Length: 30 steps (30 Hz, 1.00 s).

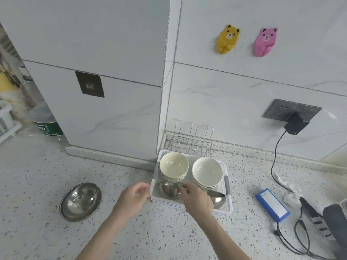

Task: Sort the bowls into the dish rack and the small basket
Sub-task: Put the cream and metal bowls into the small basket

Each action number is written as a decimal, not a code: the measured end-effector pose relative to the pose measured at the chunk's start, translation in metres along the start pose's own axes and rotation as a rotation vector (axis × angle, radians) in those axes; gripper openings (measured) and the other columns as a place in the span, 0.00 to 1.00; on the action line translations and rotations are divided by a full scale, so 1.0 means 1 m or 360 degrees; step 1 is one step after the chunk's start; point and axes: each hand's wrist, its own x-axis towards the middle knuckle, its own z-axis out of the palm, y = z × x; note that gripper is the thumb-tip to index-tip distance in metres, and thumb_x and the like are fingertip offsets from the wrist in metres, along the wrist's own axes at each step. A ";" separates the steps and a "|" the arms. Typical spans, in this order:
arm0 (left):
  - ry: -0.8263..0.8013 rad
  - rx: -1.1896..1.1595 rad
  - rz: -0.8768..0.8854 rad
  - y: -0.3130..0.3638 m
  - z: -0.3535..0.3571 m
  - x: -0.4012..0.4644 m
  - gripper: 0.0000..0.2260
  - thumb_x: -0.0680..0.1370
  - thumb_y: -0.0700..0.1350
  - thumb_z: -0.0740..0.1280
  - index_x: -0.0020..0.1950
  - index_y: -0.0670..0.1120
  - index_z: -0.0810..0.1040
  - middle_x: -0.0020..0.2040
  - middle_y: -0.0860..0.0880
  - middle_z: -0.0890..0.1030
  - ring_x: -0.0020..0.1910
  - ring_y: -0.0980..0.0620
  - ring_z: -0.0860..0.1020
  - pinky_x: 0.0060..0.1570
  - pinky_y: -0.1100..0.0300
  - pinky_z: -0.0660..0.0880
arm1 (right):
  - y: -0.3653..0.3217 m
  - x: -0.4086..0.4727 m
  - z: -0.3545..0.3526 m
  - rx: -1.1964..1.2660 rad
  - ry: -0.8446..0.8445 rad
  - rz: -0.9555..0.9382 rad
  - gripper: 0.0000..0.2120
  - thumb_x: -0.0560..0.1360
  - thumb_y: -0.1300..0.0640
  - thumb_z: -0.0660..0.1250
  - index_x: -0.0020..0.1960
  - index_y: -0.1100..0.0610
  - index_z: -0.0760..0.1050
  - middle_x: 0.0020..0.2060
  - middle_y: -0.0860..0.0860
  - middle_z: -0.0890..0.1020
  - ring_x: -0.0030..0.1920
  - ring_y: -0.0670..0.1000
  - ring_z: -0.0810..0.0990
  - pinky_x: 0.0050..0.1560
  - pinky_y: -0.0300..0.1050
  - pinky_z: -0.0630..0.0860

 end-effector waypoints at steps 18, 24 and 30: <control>0.0636 0.0001 -0.0496 -0.135 -0.141 -0.041 0.20 0.79 0.50 0.67 0.70 0.49 0.71 0.63 0.44 0.74 0.57 0.47 0.75 0.54 0.49 0.74 | -0.129 -0.083 0.130 0.0587 -0.0554 0.0056 0.21 0.78 0.51 0.58 0.71 0.45 0.64 0.51 0.46 0.79 0.36 0.47 0.81 0.40 0.42 0.79; 0.0264 -0.0039 -0.0614 -0.152 -0.155 -0.038 0.24 0.78 0.47 0.66 0.74 0.54 0.65 0.38 0.58 0.78 0.36 0.60 0.76 0.34 0.60 0.71 | -0.172 -0.092 0.156 0.0731 -0.0593 0.0073 0.24 0.79 0.55 0.57 0.74 0.45 0.59 0.58 0.47 0.79 0.36 0.47 0.85 0.37 0.37 0.77; 0.0140 -0.0225 -0.0532 -0.154 -0.165 -0.036 0.29 0.77 0.46 0.66 0.75 0.61 0.60 0.34 0.55 0.77 0.33 0.50 0.81 0.31 0.62 0.73 | -0.187 -0.098 0.157 0.0752 -0.0538 0.0042 0.25 0.79 0.52 0.59 0.73 0.35 0.59 0.69 0.50 0.71 0.37 0.46 0.86 0.40 0.32 0.72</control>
